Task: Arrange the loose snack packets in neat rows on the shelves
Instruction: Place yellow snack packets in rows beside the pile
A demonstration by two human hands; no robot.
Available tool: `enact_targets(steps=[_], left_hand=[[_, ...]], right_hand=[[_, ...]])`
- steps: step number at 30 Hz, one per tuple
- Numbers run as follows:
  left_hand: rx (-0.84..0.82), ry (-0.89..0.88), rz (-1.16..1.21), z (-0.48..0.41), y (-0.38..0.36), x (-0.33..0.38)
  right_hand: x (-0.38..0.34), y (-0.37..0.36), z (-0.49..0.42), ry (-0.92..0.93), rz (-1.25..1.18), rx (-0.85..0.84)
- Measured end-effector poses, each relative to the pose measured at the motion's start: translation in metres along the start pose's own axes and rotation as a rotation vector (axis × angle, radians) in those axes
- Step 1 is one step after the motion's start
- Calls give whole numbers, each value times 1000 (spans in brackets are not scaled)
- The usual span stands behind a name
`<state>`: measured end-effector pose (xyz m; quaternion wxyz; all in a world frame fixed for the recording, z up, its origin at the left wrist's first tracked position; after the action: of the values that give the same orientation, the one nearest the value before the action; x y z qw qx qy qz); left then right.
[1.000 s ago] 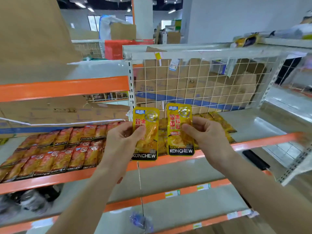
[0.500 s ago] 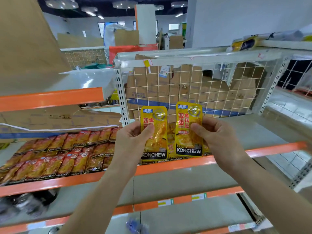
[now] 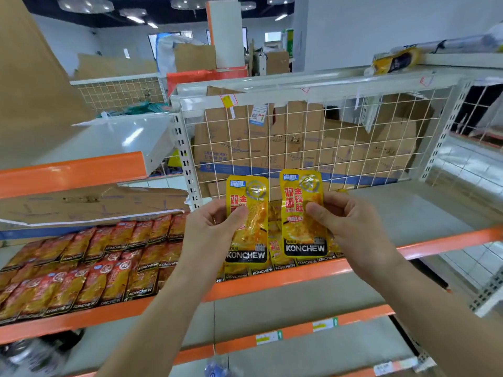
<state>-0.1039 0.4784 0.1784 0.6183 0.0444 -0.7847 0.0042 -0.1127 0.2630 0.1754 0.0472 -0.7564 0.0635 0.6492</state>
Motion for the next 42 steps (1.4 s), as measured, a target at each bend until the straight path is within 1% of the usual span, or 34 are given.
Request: enact_targets(steps=[6,14,21,27,33,42], left_hand=[[-84,-9,-6,-35,-22,-12],[-185,-2,35,-66,-41,-32],[-201,0,85,-70,-54,-48],[-222,7,81,-75,-72,-46],[-183,32,86,-80,-99,-42],[-148,74,87,-77,-175,-49]], right_hand=[[11,14,-25,-55,-7,70],[25,23,-42,-50,29,181],[35,30,-38,-19,54,213],[34,49,-42,-16,35,217],[29,77,-58,-17,-22,188],[39,147,-79,-104,9,132]])
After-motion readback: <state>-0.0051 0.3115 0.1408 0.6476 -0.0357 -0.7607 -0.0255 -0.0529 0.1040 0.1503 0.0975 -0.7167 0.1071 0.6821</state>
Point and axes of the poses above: each hand's wrist, its own z-axis away from the middle knuckle, its own y-axis out of the back of the hand, x = y × z, the point moved 2 cm from there along -z, towards the middle knuckle, and after that the axes turned 3 degrees about -y, right-handed, at the moved point
